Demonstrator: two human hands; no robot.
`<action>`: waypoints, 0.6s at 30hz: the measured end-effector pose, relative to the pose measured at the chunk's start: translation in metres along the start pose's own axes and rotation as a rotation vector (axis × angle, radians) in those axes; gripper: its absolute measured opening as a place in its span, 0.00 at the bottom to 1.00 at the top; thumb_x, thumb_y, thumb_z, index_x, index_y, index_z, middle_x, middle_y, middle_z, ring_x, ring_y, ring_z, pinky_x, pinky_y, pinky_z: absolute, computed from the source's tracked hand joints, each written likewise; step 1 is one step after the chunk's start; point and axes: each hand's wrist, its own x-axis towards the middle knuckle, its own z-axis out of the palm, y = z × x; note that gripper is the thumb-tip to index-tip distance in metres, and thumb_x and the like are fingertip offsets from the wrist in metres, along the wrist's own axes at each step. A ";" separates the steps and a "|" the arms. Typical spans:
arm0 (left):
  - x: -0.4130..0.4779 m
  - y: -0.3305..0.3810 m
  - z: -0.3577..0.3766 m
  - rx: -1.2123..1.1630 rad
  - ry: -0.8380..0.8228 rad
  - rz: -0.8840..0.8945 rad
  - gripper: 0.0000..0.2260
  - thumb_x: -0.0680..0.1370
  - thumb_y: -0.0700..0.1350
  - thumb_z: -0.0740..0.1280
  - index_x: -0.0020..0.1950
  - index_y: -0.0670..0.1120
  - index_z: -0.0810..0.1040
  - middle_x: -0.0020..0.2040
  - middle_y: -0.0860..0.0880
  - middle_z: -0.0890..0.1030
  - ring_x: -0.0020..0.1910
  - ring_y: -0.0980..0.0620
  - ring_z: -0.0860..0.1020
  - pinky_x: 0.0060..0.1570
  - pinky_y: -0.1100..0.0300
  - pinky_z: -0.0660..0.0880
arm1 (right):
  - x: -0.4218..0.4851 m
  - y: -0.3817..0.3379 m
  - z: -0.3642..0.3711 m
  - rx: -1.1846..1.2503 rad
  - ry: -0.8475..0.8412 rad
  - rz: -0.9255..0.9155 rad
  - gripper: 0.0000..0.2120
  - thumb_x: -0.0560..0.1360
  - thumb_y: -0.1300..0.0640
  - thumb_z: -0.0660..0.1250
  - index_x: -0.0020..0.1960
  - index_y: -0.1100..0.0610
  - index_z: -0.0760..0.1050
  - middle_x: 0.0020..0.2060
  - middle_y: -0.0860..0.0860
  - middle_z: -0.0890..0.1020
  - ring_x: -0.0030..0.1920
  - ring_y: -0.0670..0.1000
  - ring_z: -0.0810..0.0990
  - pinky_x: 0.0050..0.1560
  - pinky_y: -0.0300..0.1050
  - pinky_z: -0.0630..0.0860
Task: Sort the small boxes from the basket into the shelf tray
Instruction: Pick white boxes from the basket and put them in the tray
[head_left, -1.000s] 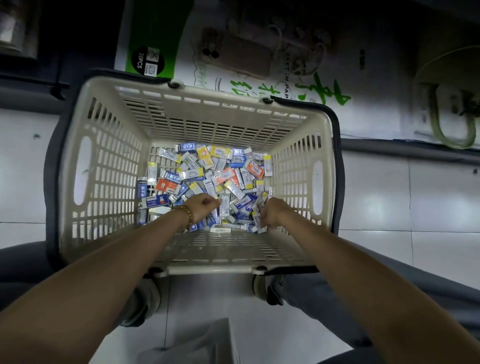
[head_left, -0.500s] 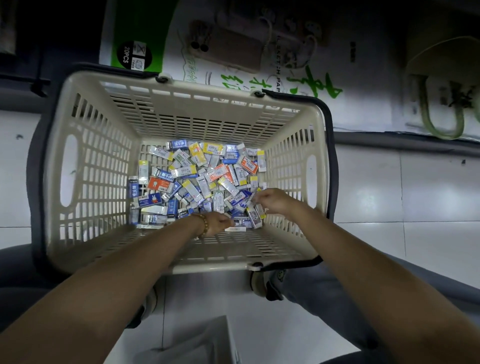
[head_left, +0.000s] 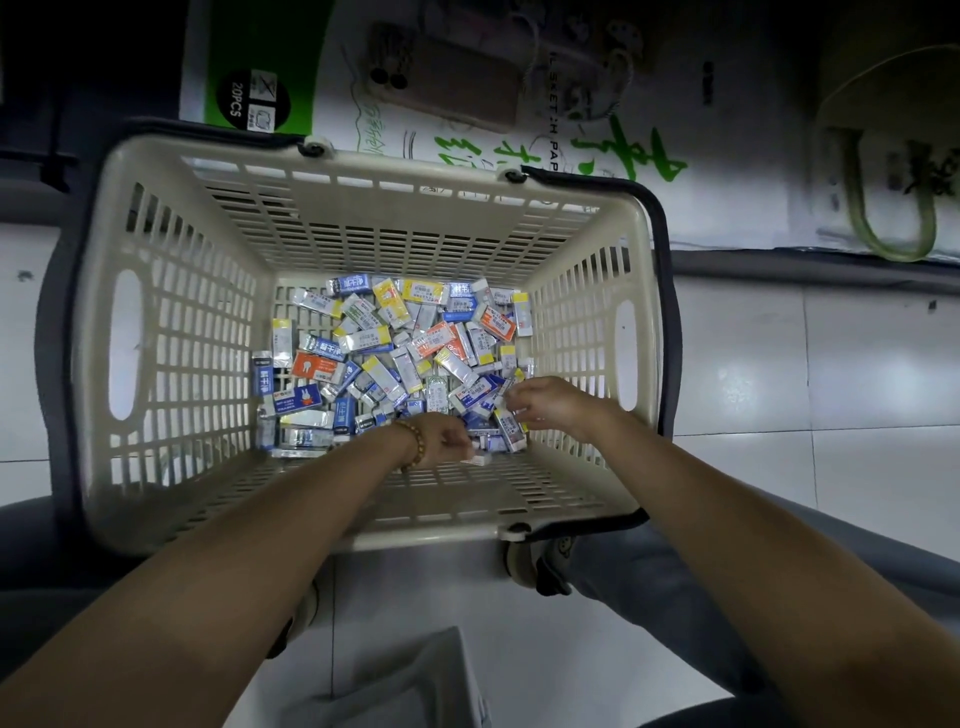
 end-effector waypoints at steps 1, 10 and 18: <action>0.000 0.000 0.002 -0.015 0.012 0.011 0.14 0.76 0.48 0.67 0.59 0.44 0.76 0.60 0.46 0.77 0.61 0.48 0.74 0.64 0.53 0.70 | 0.000 0.000 -0.001 0.026 -0.002 0.000 0.15 0.79 0.58 0.62 0.63 0.64 0.73 0.52 0.56 0.77 0.49 0.52 0.76 0.47 0.40 0.74; -0.003 -0.002 0.000 0.031 -0.004 0.071 0.10 0.75 0.48 0.69 0.51 0.44 0.80 0.52 0.48 0.78 0.58 0.48 0.75 0.60 0.54 0.72 | 0.000 -0.011 -0.012 0.252 -0.068 0.001 0.12 0.80 0.56 0.59 0.58 0.61 0.75 0.51 0.54 0.79 0.55 0.54 0.77 0.58 0.47 0.74; -0.031 -0.038 -0.070 -0.329 0.257 -0.056 0.07 0.74 0.45 0.70 0.42 0.41 0.78 0.37 0.47 0.80 0.33 0.53 0.78 0.35 0.62 0.77 | 0.007 0.001 0.044 -0.552 -0.443 -0.031 0.23 0.81 0.45 0.51 0.70 0.56 0.68 0.72 0.55 0.66 0.71 0.55 0.65 0.69 0.48 0.61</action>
